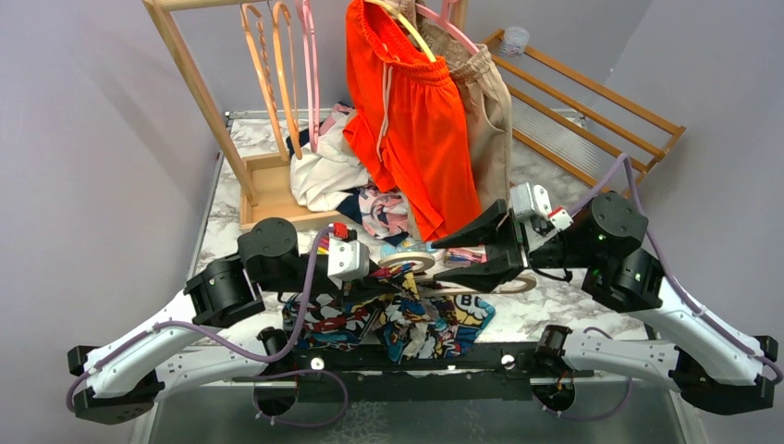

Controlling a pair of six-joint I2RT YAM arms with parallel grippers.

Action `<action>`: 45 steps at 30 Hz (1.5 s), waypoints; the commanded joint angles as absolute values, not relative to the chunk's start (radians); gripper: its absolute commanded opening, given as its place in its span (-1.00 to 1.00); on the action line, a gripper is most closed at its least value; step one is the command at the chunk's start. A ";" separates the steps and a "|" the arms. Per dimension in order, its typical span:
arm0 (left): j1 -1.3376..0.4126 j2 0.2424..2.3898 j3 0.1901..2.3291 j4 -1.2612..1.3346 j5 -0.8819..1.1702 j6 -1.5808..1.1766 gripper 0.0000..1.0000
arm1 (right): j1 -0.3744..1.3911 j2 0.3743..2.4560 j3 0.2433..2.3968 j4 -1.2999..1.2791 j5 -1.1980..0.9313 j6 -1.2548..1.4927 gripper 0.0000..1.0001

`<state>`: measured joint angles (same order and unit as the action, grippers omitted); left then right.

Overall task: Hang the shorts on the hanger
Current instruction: Hang the shorts on the hanger.

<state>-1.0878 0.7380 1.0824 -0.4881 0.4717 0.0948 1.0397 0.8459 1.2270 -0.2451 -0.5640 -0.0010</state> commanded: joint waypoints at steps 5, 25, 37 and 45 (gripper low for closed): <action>-1.088 0.757 1.093 -0.420 0.514 0.107 -1.00 | 1.042 0.910 1.242 -0.158 -0.628 0.030 -0.35; -1.088 0.809 1.078 -0.447 0.505 0.112 -0.62 | 1.043 0.908 1.175 0.014 -0.581 0.165 -0.98; -1.088 0.842 1.083 -0.500 0.508 0.136 -0.31 | 1.042 0.893 1.164 0.051 -0.572 0.178 -0.98; -1.088 0.857 1.071 -0.509 0.494 0.142 -0.47 | 1.042 0.883 1.154 0.074 -0.569 0.191 -0.99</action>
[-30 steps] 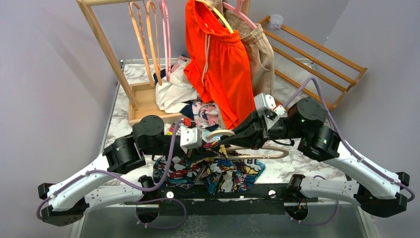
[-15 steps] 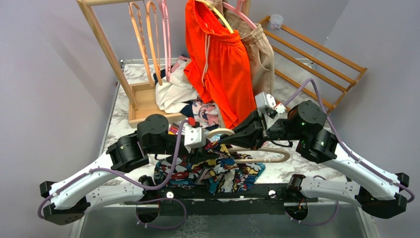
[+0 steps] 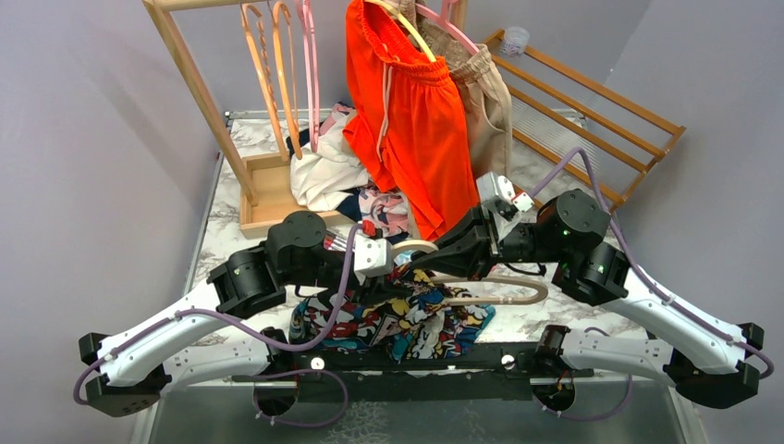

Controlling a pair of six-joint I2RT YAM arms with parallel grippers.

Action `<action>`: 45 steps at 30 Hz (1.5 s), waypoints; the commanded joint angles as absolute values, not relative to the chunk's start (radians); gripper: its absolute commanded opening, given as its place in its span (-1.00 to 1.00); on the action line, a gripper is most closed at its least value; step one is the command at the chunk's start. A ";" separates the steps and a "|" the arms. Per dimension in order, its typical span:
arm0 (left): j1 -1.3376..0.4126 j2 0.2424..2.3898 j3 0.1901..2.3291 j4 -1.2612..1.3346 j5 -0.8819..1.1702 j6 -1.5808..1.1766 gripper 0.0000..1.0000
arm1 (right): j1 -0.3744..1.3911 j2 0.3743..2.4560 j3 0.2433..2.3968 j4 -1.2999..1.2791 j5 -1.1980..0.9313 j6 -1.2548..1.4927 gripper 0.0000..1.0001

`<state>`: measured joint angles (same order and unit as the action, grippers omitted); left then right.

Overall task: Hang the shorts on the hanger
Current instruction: Hang the shorts on the hanger.

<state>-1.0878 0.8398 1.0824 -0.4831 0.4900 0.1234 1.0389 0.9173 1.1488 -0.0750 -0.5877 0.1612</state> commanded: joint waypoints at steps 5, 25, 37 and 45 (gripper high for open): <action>-1.087 0.856 1.066 -0.509 0.446 0.155 -1.00 | 1.042 0.879 1.146 0.074 -0.572 0.190 -0.98; -1.088 0.464 1.007 -0.347 0.024 0.152 -1.00 | 1.043 0.584 1.054 -0.250 -0.018 0.188 0.77; -1.088 0.398 1.063 -0.305 0.048 0.152 -1.00 | 1.042 0.575 0.831 -0.228 0.158 0.587 0.86; -1.088 0.388 1.051 -0.304 0.034 0.148 -1.00 | 1.042 0.664 0.828 -0.192 0.056 0.700 0.77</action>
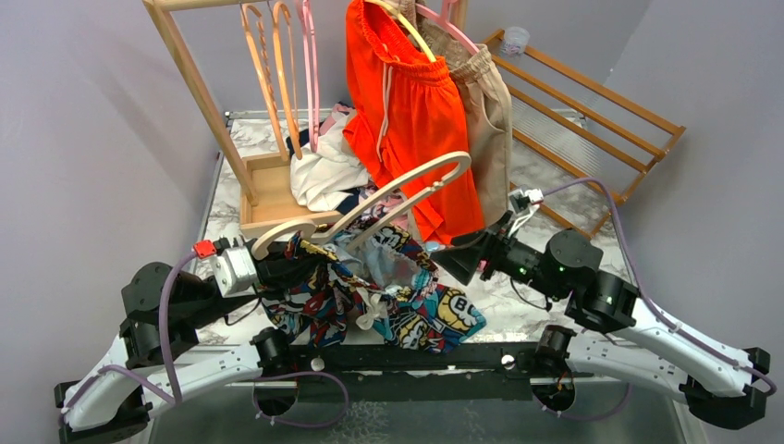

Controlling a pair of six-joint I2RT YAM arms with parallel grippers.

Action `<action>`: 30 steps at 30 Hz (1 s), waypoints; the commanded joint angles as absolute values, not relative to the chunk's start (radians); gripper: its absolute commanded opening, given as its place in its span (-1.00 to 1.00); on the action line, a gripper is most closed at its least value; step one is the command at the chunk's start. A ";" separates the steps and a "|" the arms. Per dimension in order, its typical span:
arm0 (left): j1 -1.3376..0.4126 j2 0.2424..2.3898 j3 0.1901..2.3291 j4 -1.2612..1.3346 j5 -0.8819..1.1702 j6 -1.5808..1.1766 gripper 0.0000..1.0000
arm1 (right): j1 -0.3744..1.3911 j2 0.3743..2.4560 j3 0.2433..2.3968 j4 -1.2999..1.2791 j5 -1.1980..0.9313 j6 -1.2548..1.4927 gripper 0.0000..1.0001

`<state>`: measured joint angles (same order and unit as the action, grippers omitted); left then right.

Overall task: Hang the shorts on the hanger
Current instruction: Hang the shorts on the hanger.

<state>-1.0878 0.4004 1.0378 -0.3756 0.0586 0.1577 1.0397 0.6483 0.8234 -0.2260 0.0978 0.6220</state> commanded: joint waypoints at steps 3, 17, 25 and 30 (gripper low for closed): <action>-1.088 0.382 1.042 -0.301 0.018 0.149 -1.00 | 1.043 0.715 0.875 -0.289 0.004 0.670 0.73; -1.088 0.385 0.998 -0.227 -0.081 0.179 -1.00 | 1.043 0.811 0.814 -0.315 0.004 0.760 0.28; -1.088 0.452 1.094 -0.214 -0.030 0.207 -1.00 | 1.042 0.938 0.947 -0.309 0.009 0.694 -0.06; -1.088 0.482 1.143 -0.204 0.000 0.207 -1.00 | 1.042 0.943 1.084 -0.328 0.074 0.572 -0.98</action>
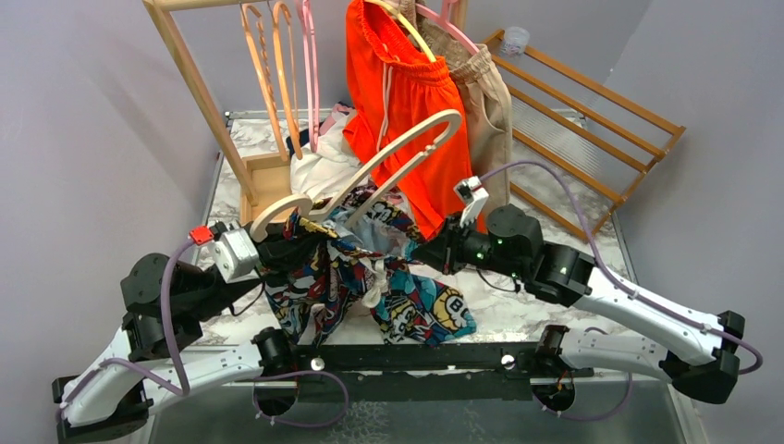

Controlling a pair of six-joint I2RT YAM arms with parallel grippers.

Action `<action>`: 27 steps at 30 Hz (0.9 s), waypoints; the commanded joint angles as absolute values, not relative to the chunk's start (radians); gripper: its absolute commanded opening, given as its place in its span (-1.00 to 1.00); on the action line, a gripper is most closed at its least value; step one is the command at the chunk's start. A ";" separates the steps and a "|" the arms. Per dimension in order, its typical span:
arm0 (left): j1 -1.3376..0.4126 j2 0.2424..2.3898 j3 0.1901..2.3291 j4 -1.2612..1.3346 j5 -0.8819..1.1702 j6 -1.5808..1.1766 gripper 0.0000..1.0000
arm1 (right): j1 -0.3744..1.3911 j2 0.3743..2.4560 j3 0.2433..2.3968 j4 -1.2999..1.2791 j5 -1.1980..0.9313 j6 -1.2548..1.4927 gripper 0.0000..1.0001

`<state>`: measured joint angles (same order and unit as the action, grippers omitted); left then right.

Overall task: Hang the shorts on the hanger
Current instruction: Hang the shorts on the hanger.

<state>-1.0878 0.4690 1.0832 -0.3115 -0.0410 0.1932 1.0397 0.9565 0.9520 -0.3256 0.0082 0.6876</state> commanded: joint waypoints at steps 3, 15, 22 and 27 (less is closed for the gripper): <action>-1.088 0.519 1.222 -0.152 0.039 0.215 -1.00 | 1.043 0.964 1.409 -0.418 0.077 0.412 -0.99; -1.088 0.461 1.099 -0.012 0.036 0.141 -1.00 | 1.043 0.858 1.235 -0.394 0.092 0.490 -0.98; -1.088 0.473 1.087 -0.032 0.029 0.179 -1.00 | 1.042 0.884 1.324 -0.540 0.166 0.412 -0.99; -1.087 0.752 1.570 -0.213 0.153 0.270 -1.00 | 1.043 1.050 1.903 -0.667 0.183 0.227 -0.99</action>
<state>-1.0878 0.6052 1.2461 -0.2356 0.0574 0.2005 1.0416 1.0374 1.5463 -0.6796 0.1291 0.3740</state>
